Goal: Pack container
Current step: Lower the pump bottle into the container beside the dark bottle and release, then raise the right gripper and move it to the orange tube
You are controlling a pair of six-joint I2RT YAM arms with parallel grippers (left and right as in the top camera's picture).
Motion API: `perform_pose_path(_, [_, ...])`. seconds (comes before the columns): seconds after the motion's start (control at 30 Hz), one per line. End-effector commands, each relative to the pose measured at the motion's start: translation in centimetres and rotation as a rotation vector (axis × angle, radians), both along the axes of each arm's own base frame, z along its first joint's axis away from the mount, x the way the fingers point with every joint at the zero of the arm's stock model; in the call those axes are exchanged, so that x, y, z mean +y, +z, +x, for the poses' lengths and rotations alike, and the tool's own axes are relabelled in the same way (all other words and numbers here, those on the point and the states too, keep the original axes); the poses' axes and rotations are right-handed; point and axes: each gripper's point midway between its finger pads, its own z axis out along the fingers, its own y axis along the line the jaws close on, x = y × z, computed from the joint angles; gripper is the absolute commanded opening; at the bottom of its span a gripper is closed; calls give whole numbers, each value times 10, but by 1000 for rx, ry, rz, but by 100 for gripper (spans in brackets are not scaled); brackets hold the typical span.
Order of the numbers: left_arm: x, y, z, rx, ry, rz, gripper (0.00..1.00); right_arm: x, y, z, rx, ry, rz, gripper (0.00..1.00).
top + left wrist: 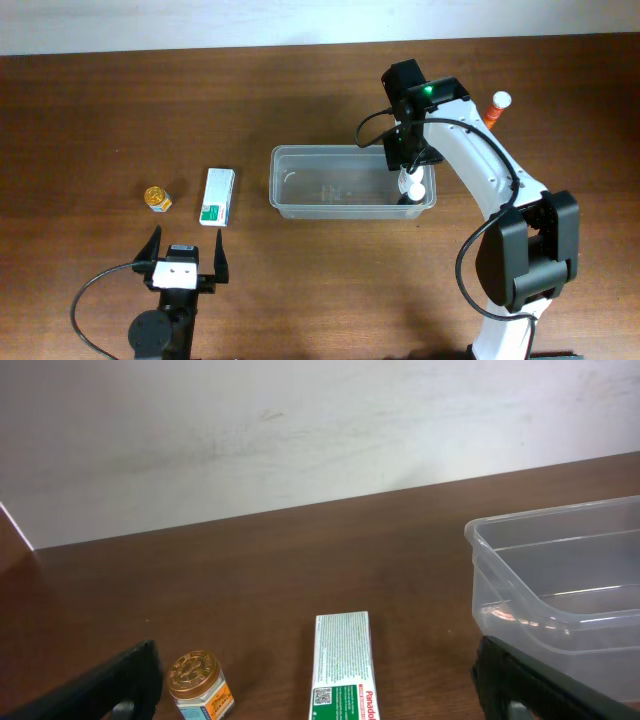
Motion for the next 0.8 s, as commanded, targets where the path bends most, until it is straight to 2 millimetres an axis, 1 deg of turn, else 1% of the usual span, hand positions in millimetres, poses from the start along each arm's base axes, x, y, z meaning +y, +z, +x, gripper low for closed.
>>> perform_pose_path(0.0, [0, -2, 0, 2, -6, 16, 99, -5, 2, 1, -7, -14, -14, 53])
perform_pose_path(0.1, [0, -2, 0, 2, -6, 16, 99, -5, 4, 1, -12, -14, -13, 55])
perform_pose_path(0.17, [0, -2, 0, 2, -6, 16, 99, -4, 11, 4, -25, -14, -9, 56])
perform_pose_path(0.23, [0, -2, 0, 2, -6, 16, 100, -3, 22, 8, -46, -12, -3, 57])
perform_pose_path(0.37, [0, -2, 0, 2, -6, 16, 99, 0, 55, 17, -101, -5, 11, 62])
perform_pose_path(0.4, [0, -2, 0, 2, -6, 16, 99, 0, 66, 19, -119, 6, 14, 63])
perform_pose_path(0.5, [0, -2, 0, 2, -6, 16, 99, -2, 95, 23, -164, 17, 6, 74])
perform_pose_path(0.53, [0, -2, 0, 2, -6, 16, 100, -10, 114, 26, -195, 4, -8, 83])
perform_pose_path(0.57, [0, -2, 0, 2, -6, 16, 99, -15, 122, 27, -209, -5, -13, 86])
perform_pose_path(0.63, [0, -2, 0, 2, -6, 16, 99, -31, 140, 30, -243, -41, -27, 91])
perform_pose_path(0.7, [0, -2, 0, 2, -6, 16, 99, -48, 151, 32, -262, -75, -29, 92])
perform_pose_path(0.77, [0, -2, 0, 2, -6, 16, 99, -69, 155, 33, -264, -123, -31, 93])
